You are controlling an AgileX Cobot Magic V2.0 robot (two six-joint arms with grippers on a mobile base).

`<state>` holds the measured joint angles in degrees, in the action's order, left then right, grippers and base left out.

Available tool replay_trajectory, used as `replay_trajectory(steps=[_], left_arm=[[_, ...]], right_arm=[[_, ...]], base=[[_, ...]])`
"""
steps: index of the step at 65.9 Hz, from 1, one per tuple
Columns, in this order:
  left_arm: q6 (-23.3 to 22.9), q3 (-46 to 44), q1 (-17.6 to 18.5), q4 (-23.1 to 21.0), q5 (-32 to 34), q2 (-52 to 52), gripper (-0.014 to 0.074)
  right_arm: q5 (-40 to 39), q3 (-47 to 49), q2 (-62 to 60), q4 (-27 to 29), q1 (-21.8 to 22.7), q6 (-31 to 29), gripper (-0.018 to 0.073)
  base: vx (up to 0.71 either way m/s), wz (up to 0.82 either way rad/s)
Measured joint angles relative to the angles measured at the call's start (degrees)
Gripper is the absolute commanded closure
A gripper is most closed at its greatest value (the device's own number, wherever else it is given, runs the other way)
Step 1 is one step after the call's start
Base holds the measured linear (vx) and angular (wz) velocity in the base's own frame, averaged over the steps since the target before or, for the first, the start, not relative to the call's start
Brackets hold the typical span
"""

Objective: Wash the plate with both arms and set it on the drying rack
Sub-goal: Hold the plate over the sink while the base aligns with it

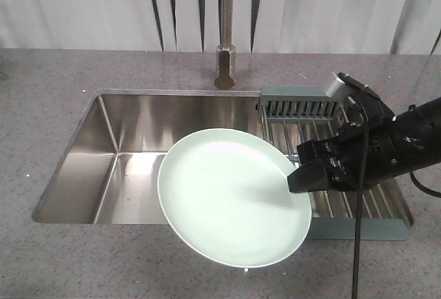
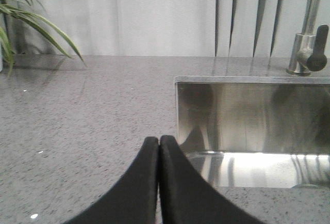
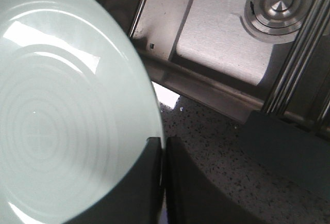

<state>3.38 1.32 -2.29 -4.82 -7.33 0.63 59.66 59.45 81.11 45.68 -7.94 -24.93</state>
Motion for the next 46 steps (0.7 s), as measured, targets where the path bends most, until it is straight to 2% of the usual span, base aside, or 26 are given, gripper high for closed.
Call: replay_trajectory(steps=[46], left_arm=[[0.0, 0.0, 0.0, 0.0, 0.0, 0.0, 0.0603]], right_arm=[[0.0, 0.0, 0.0, 0.0, 0.0, 0.0, 0.0568]], base=[[0.02, -0.12]])
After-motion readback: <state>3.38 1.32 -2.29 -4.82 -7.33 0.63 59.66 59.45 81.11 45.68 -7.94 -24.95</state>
